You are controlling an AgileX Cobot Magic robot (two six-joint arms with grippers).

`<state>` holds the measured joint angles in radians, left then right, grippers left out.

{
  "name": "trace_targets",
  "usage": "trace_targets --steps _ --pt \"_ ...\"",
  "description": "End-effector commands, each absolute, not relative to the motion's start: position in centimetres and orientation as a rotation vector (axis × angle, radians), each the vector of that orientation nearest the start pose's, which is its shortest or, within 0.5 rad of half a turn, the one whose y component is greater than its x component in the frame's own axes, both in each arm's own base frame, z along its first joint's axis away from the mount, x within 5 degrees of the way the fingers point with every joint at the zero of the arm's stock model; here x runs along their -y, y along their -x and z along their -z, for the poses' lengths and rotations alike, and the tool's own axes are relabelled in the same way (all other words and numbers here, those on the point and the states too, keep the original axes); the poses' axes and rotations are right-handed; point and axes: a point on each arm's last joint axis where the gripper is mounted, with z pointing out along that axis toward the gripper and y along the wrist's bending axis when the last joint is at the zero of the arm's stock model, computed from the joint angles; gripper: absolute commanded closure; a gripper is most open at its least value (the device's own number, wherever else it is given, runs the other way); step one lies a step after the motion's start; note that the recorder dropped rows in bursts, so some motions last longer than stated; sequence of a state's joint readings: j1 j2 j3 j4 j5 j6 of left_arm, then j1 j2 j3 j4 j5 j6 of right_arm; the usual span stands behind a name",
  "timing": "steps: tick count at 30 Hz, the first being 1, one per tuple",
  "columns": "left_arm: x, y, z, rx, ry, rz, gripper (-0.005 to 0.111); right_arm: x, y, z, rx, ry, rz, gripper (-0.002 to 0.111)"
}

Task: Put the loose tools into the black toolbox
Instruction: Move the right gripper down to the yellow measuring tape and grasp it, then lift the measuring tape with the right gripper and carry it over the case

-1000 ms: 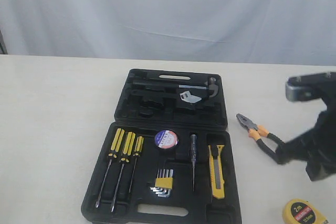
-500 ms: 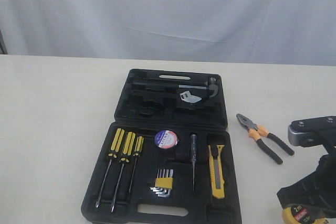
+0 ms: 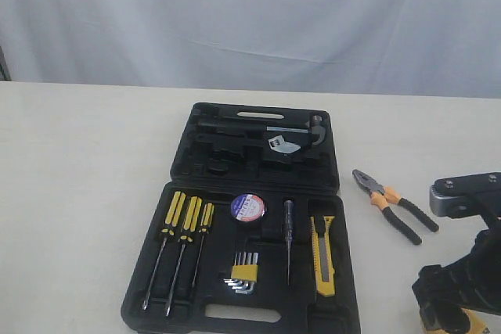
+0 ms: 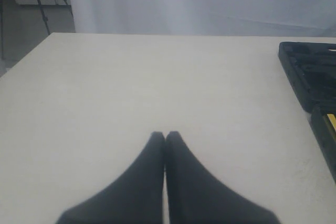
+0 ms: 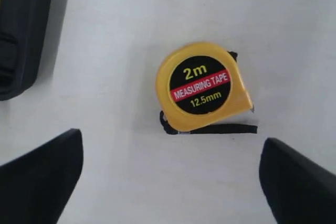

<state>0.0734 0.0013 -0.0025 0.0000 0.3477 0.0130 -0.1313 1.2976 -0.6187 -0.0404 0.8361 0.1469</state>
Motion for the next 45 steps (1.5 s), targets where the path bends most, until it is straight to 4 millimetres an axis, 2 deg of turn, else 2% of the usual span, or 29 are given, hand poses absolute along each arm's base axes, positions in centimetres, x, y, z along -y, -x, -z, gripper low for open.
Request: trace_targets --steps 1,9,14,23,30,36,45 --pt "-0.4 -5.3 -18.2 -1.825 0.056 -0.053 0.107 3.4 -19.7 -18.0 -3.013 -0.413 0.116 0.024" --pt "-0.4 -5.3 -18.2 -1.825 0.056 -0.053 0.107 3.7 -20.8 -14.9 -3.125 -0.325 0.145 0.024" --pt "-0.4 -5.3 -18.2 -1.825 0.056 -0.053 0.107 3.8 -21.2 -13.7 -3.152 -0.322 0.14 0.024" --pt "-0.4 -5.3 -18.2 -1.825 0.056 -0.053 0.107 3.9 -21.9 -13.2 -3.1 -0.297 0.138 0.024" --pt "-0.4 -5.3 -18.2 -1.825 0.056 -0.053 0.107 4.0 -22.9 -12.2 -3.142 -0.284 0.138 0.024" --pt "-0.4 -5.3 -18.2 -1.825 0.056 -0.053 0.107 4.0 -23.2 -12.4 -3.139 -0.293 0.135 0.038" --pt "-0.4 -5.3 -18.2 -1.825 0.056 -0.053 0.107 4.0 -22.8 -12.4 -3.172 -0.296 0.14 0.038"
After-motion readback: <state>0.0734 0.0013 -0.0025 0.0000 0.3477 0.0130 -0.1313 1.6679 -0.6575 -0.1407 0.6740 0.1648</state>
